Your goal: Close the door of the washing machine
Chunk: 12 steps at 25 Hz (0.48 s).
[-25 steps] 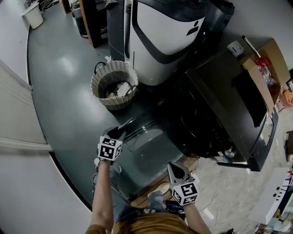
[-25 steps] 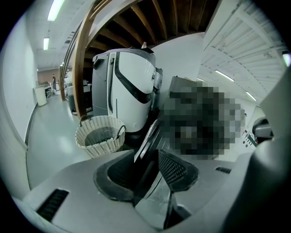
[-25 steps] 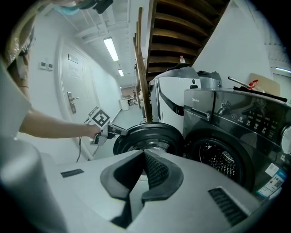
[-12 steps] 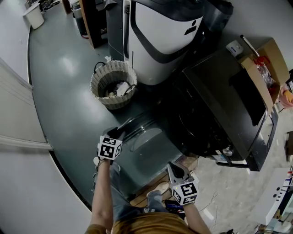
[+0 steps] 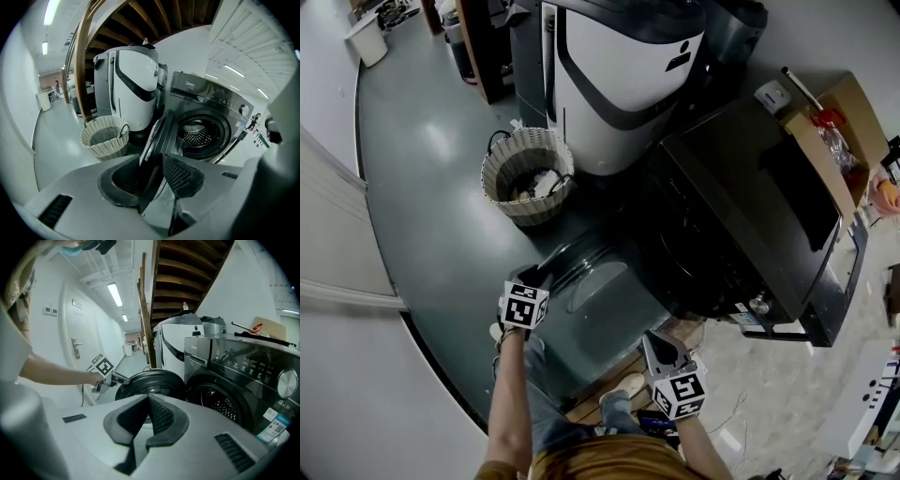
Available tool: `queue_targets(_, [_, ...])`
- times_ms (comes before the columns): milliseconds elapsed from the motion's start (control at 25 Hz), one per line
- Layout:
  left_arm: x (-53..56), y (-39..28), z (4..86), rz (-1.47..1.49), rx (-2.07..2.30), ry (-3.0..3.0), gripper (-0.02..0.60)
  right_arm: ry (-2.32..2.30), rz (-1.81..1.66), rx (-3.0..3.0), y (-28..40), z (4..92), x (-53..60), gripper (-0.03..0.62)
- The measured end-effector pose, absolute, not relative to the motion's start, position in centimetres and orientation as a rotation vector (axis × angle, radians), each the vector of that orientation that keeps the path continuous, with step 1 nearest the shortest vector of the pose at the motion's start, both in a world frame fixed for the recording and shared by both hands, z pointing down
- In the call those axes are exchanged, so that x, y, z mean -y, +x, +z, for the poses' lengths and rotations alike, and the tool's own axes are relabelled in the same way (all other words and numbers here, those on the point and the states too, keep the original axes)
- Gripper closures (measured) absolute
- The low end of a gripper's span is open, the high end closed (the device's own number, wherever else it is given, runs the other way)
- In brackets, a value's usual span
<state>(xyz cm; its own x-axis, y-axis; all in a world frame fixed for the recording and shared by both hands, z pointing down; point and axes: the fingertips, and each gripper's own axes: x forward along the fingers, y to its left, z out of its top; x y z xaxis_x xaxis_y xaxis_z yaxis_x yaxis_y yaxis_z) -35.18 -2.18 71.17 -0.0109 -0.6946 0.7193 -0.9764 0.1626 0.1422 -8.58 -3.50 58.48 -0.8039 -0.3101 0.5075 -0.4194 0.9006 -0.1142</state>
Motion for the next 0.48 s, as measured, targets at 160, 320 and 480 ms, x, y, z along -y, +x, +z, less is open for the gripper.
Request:
queue_targets(160, [1.9, -34.2, 71.2, 0.553, 1.762, 1.586, 0.411, 0.531, 0.3, 2.577, -7.5, 58.2, 3.5, 0.583])
queue_targets(320, [1.7, -33.3, 71.2, 0.562, 1.751, 1.581, 0.416, 0.542, 0.293, 2.573, -6.3, 58.2, 3.6, 0.583])
queue_targets(480, [1.6, -32.3, 71.4, 0.576, 1.74, 1.583, 0.42, 0.561, 0.291, 2.575, -5.3, 58.0, 3.8, 0.583])
